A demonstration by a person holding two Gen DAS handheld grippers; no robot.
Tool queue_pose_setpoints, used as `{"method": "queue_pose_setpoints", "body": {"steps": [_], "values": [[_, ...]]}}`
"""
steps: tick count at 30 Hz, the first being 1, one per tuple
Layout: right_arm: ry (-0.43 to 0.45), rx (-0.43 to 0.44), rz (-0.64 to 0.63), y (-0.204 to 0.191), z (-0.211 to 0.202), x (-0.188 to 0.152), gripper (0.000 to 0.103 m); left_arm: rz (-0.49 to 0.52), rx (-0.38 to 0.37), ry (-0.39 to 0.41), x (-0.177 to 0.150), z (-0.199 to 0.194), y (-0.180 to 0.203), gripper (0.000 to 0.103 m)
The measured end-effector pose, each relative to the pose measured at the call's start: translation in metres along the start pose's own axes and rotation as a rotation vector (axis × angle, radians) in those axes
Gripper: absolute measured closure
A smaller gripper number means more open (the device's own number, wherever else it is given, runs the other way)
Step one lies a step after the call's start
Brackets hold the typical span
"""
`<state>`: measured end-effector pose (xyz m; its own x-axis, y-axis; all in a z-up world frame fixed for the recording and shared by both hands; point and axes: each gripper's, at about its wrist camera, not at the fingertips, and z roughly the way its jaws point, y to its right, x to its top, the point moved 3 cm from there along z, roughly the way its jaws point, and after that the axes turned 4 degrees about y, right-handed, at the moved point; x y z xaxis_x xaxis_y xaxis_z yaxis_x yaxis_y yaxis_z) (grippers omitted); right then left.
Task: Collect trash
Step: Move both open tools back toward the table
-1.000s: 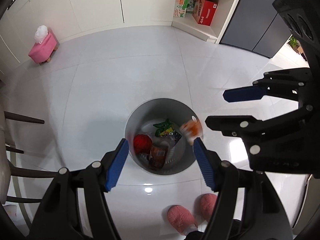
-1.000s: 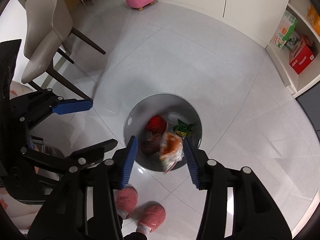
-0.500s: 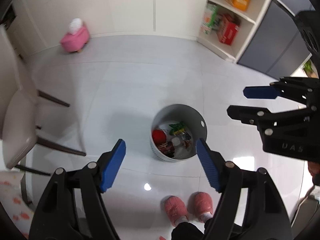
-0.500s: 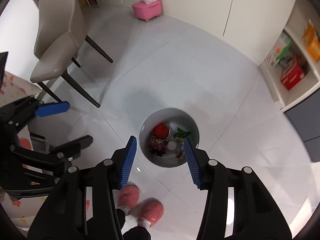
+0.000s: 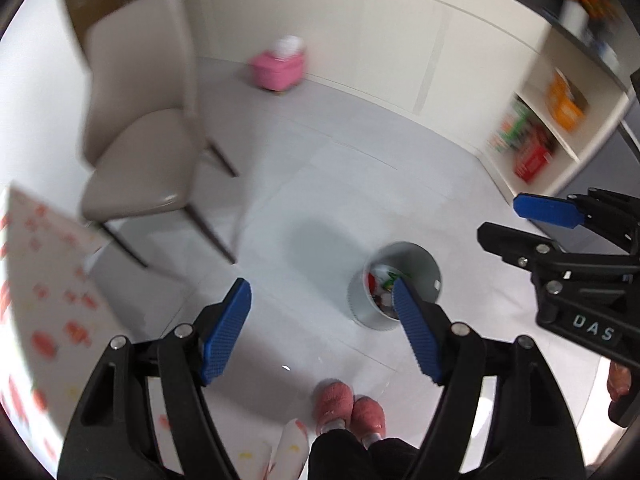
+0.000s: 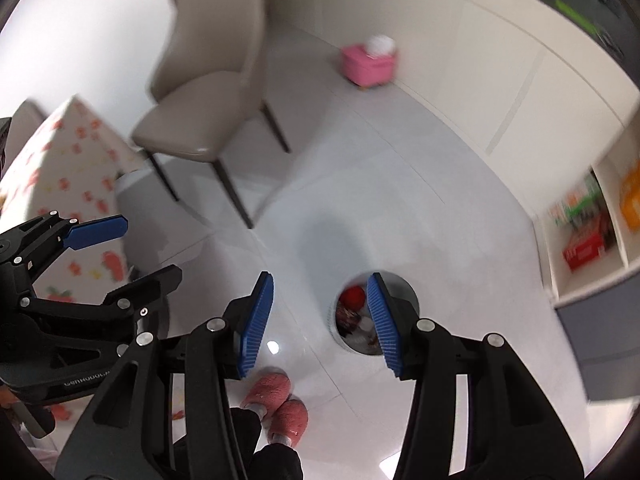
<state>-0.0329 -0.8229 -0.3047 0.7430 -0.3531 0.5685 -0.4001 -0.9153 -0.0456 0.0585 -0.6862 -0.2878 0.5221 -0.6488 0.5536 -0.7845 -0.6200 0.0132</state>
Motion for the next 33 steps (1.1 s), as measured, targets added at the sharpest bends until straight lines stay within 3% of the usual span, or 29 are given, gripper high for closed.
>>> {"method": "queue_pose_setpoints", "body": {"steps": [8, 14, 19, 25, 33], "values": [[0.076, 0.184, -0.251, -0.117, -0.034, 0.037, 0.056, -0.318, 0.216, 0.057, -0.048, -0.087, -0.096, 0.029], [0.107, 0.366, -0.477, -0.237, -0.055, 0.048, 0.056, -0.544, 0.414, 0.097, -0.112, -0.161, -0.171, 0.029], [0.106, 0.506, -0.649, -0.343, -0.076, 0.037, 0.056, -0.726, 0.56, 0.113, -0.175, -0.221, -0.232, 0.026], [0.114, 0.6, -0.778, -0.463, -0.094, 0.02, 0.056, -0.86, 0.676, 0.143, -0.249, -0.284, -0.304, 0.026], [0.125, 0.635, -0.809, -0.605, -0.105, 0.007, 0.056, -0.921, 0.734, 0.152, -0.321, -0.343, -0.418, 0.026]]}}
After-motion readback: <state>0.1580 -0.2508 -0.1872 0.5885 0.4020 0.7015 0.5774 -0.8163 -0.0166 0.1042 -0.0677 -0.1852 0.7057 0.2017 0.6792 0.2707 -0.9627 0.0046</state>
